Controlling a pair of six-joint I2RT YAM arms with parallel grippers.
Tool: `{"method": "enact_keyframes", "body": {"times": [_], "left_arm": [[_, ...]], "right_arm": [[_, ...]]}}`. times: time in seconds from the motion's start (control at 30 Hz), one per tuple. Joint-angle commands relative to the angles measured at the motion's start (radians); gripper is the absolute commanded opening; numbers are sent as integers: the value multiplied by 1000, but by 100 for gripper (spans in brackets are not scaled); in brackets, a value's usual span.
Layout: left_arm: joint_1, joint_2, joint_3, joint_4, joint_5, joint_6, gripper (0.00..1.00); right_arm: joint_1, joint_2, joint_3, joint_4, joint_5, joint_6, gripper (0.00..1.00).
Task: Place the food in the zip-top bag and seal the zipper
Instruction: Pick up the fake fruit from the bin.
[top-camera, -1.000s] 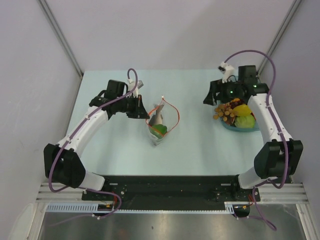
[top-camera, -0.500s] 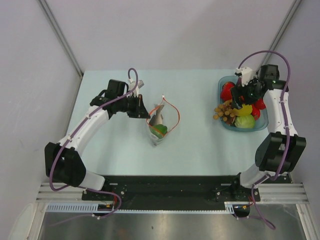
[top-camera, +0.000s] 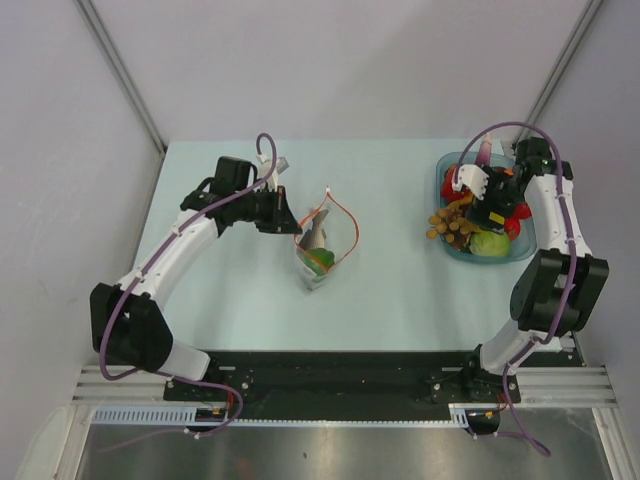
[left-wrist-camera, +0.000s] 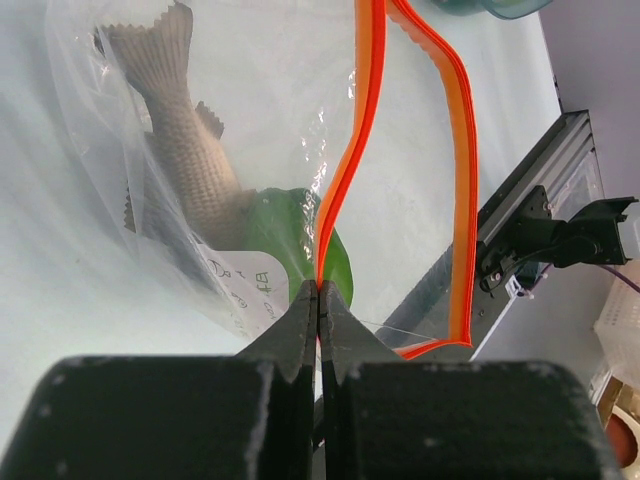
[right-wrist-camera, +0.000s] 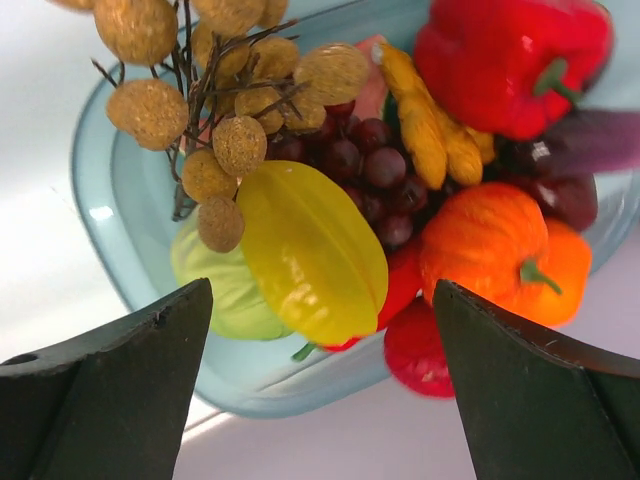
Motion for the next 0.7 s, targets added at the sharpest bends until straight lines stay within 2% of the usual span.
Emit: {"method": "enact_keyframes", "body": {"times": [0.0,0.17,0.27,0.37,0.4,0.5,0.57,0.67], "left_arm": [[4,1,39,27,34,8,0],[4,6,39,35,35,-6,0],[4,4,37,36,34,-6,0],[4,3,39,33,23,-1,0],[4,3,39,35,24,-1,0],[4,3,42,33,30,5,0],[4,6,45,27,33,9,0],[4,11,48,27,35,11,0]], "right_arm": [[15,54,-7,-18,30,-213,95],[29,101,-10,-1,66,-219,94],[29,100,-11,-7,79,-221,89],[25,72,-13,-23,75,-227,79],[23,60,-14,-26,79,-228,70],[14,46,-31,-26,104,-238,49],[6,34,-39,-20,113,-238,42],[-1,3,-37,-9,107,-232,41]]}}
